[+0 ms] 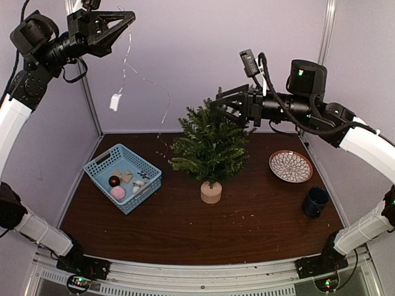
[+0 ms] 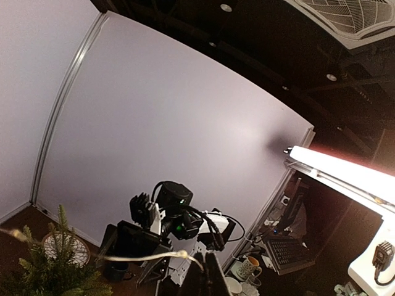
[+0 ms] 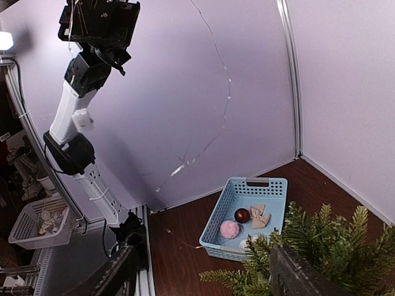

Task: Decorate the small christmas tree

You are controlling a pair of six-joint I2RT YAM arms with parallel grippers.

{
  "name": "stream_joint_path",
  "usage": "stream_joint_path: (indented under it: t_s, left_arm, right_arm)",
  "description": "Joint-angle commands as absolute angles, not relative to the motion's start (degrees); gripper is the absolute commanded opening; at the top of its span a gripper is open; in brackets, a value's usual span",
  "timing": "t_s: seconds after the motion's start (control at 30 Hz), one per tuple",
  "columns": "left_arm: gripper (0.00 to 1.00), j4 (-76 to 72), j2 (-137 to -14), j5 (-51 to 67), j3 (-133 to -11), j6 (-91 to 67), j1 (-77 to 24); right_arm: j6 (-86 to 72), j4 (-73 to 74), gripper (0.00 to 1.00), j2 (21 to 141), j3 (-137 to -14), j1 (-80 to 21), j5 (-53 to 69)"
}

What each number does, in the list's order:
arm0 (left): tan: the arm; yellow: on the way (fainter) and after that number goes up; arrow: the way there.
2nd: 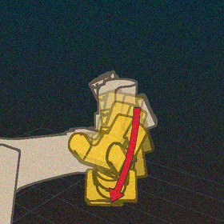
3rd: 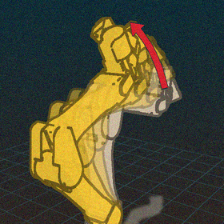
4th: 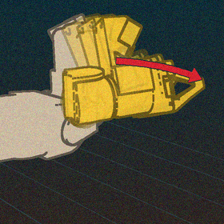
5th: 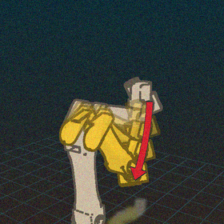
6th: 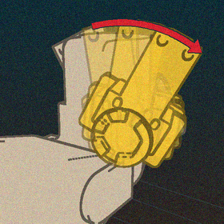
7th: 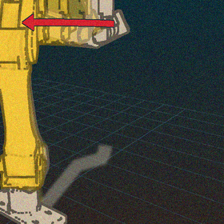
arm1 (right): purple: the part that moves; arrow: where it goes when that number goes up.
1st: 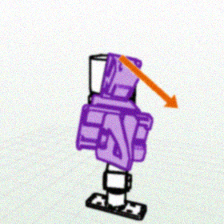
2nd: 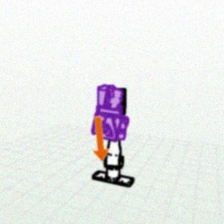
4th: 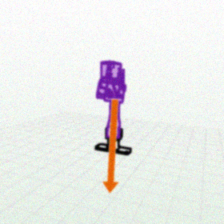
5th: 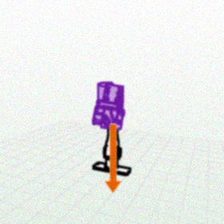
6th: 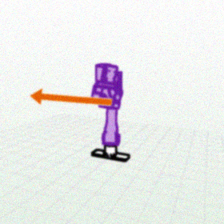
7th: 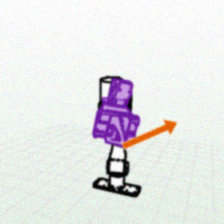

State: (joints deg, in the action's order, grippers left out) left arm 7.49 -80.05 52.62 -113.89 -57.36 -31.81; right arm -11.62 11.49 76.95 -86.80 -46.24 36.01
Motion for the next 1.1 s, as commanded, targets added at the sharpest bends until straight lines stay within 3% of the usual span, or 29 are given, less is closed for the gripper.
stream_joint_path:
  t_s: [0.0, 0.4, 0.83, 1.07]
  left_arm:
    - [0.00, 1.3, -79.7, 52.7, -112.9, -58.5, -34.5]
    - [0.00, -3.2, -80.9, 50.6, -113.8, -58.3, -37.9]
    - [0.00, -5.6, -81.0, 49.6, -113.6, -58.6, -38.5]
    - [0.00, -7.3, -80.5, 49.3, -112.2, -59.2, -38.6]
  right_arm:
    - [-10.4, 6.7, 0.78, 78.0, -85.0, -49.4, 34.5]
    - [-6.0, 0.2, 0.85, 83.8, -84.0, -57.5, 28.5]
    - [-4.8, -11.3, 0.88, 90.4, -83.4, -59.7, 24.8]
    - [-4.1, -14.8, 0.94, 94.1, -85.1, -60.7, 23.3]
